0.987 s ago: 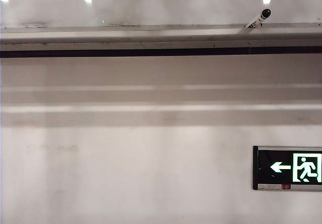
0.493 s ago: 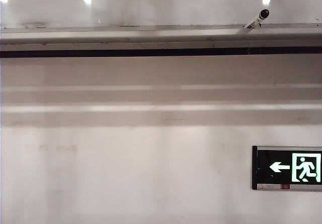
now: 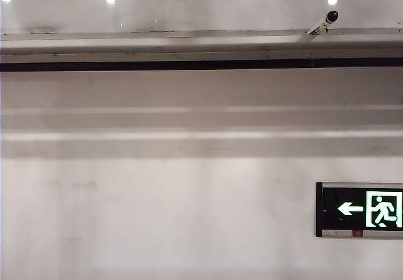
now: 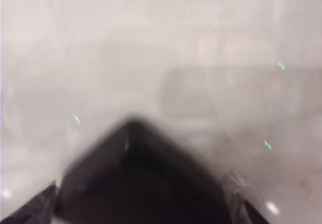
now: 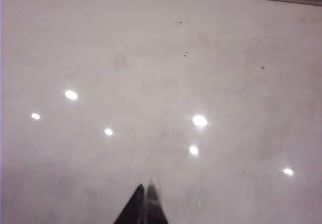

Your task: Wipe the whiteboard clean using the black magnetic whiteboard eraser attached to the whiteboard.

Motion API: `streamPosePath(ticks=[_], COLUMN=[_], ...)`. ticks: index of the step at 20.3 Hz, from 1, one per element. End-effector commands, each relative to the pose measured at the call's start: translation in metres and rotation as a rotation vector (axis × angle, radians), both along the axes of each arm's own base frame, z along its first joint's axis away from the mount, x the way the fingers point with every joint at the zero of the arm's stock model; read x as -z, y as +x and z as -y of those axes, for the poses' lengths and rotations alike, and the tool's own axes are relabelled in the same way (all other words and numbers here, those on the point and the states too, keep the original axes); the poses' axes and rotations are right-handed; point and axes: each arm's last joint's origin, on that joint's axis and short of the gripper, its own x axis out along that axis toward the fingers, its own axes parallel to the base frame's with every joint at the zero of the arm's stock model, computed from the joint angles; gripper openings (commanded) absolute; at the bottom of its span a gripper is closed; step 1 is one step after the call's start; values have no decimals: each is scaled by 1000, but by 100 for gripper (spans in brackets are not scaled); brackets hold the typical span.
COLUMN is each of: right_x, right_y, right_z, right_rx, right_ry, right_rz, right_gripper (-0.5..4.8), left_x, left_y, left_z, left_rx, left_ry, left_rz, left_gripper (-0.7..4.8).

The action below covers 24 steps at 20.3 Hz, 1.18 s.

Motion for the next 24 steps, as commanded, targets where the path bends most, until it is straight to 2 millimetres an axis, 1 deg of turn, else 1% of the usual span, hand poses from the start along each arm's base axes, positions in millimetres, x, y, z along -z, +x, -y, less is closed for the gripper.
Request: streamPosePath(ticks=[1, 4, 6, 8, 11, 15, 17, 19, 20, 21, 22, 23, 24], right_x=[-2, -2, -2, -2, -2, -2, -2, -1, 0, 2, 7, 12, 21], right_y=[-3, -4, -3, -3, -4, -3, -3, -2, -1, 0, 4, 8, 14], right_z=[2, 2, 2, 2, 2, 2, 2, 1, 1, -1, -3, -6, -10], right_rx=[-7, -7, -7, -7, -7, -7, -7, -7, -6, -5, 0, 12, 17], right_ry=[13, 13, 13, 13, 13, 11, 9, 0, -7, -25, -76, -112, -179], right_rz=[16, 16, 15, 15, 16, 13, 10, -2, -11, -38, -116, -187, -277], right_gripper=[-1, -1, -1, -1, -1, -1, -1, -1, -1, -1, -1, -1, -1], left_x=[0, 0, 0, 0, -1, -3, -9, -13, -14, -13, -10, -8, -5], left_y=[-5, -5, -5, -4, -6, -18, -34, -45, -50, -57, -68, -74, -79], left_z=[-2, -2, -2, -4, -6, -11, -18, -21, -23, -25, -27, -29, -30], left_rx=[30, 30, 31, -32, -46, -44, -35, -7, 12, 51, 125, 175, 199], left_ry=[-3, -7, -52, -68, -73, -84, -76, -73, -68, -52, -26, -12, -7], left_rz=[-27, -31, -39, -41, -39, -75, -89, -93, -102, -135, -194, -236, -281], left_gripper=[466, 466, 466, 467, 467, 467, 467, 465, 436, 255, 6, -6, -6])
